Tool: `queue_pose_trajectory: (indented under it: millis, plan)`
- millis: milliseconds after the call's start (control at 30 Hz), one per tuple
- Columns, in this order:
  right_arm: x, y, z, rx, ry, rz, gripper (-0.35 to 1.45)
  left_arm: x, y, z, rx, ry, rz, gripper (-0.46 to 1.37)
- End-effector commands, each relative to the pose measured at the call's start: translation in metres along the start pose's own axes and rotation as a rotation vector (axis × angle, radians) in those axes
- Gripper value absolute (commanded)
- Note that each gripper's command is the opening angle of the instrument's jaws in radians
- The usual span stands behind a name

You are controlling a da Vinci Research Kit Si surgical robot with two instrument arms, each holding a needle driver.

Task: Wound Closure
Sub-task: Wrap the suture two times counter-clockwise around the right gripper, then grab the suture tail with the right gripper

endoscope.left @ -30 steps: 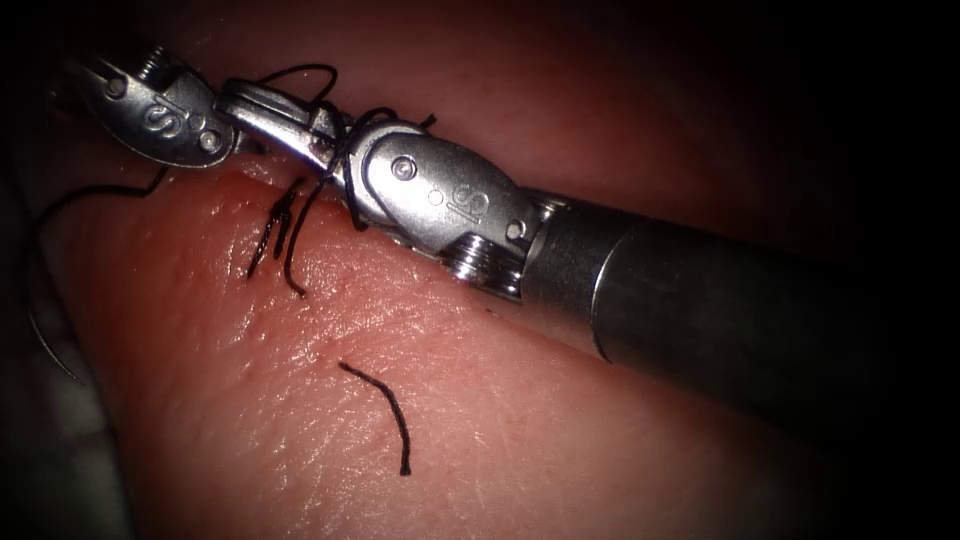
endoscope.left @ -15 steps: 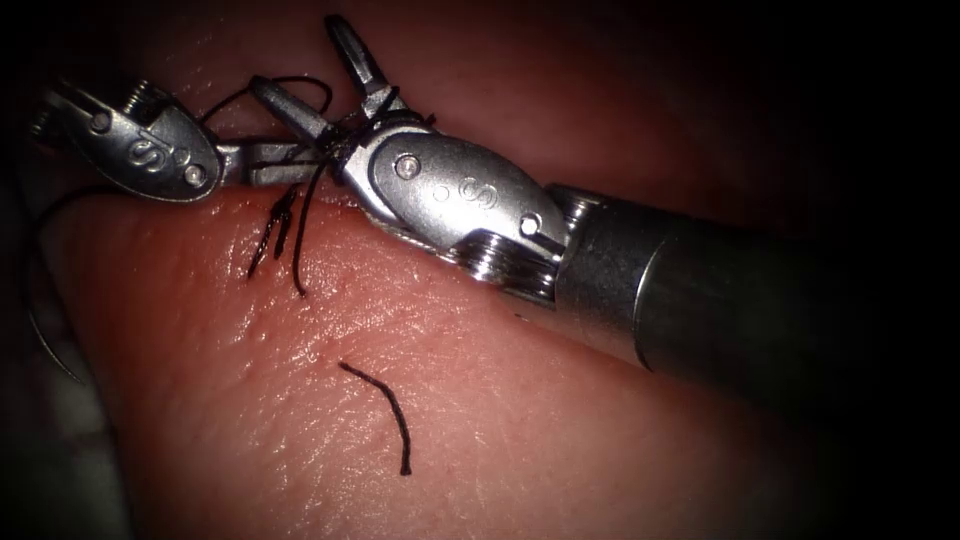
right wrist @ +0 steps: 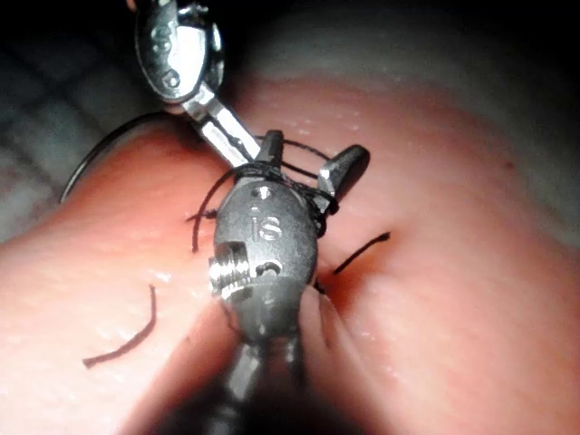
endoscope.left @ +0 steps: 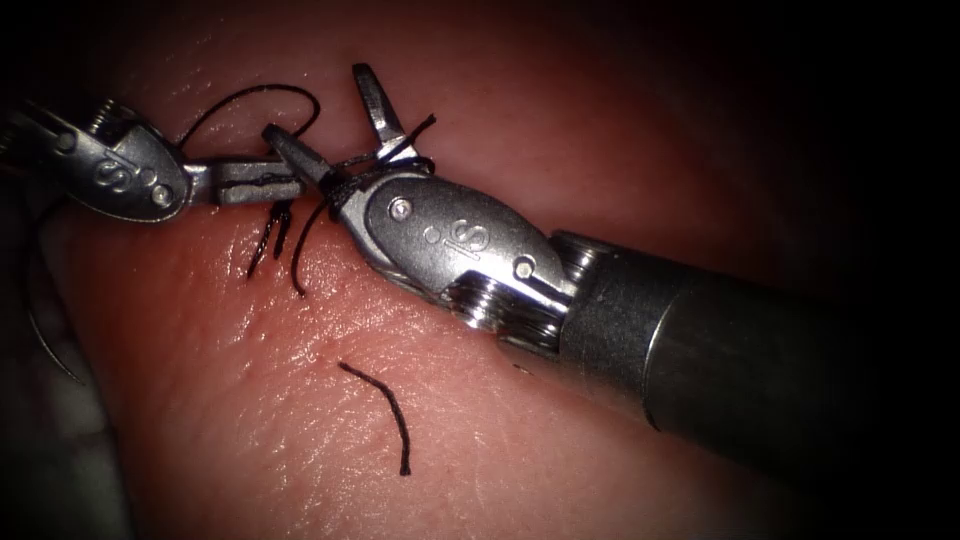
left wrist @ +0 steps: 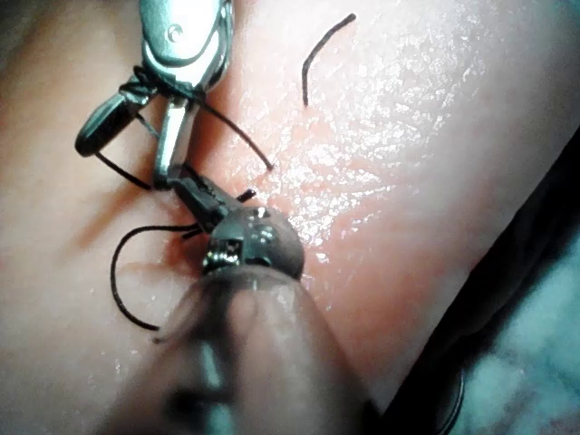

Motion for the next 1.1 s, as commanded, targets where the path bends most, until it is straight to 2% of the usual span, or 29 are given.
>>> queue_pose_trajectory:
  millis: [33, 233, 567, 833, 1100]
  plan:
    - [-0.0005, 0.0000, -0.0003, -0.011, 0.001, 0.042, 0.86, 0.0000, 0.0000, -0.0001, -0.002, -0.004, 0.000, -0.35]
    - [-0.0022, -0.0002, -0.0012, -0.032, -0.071, 0.193, 0.84, 0.0004, 0.0005, 0.0001, 0.006, -0.011, -0.006, -0.35]
    - [-0.0038, 0.0020, -0.0029, -0.074, -0.098, 0.363, 0.77, 0.0008, 0.0009, -0.0002, 0.009, -0.015, 0.000, -0.35]
    - [-0.0044, 0.0032, -0.0031, -0.095, -0.112, 0.387, 0.73, 0.0011, 0.0010, 0.0000, 0.011, -0.018, 0.005, -0.35]
    - [-0.0046, 0.0045, -0.0016, -0.098, -0.139, 0.416, 0.73, 0.0014, 0.0010, 0.0004, 0.014, -0.021, 0.015, -0.35]
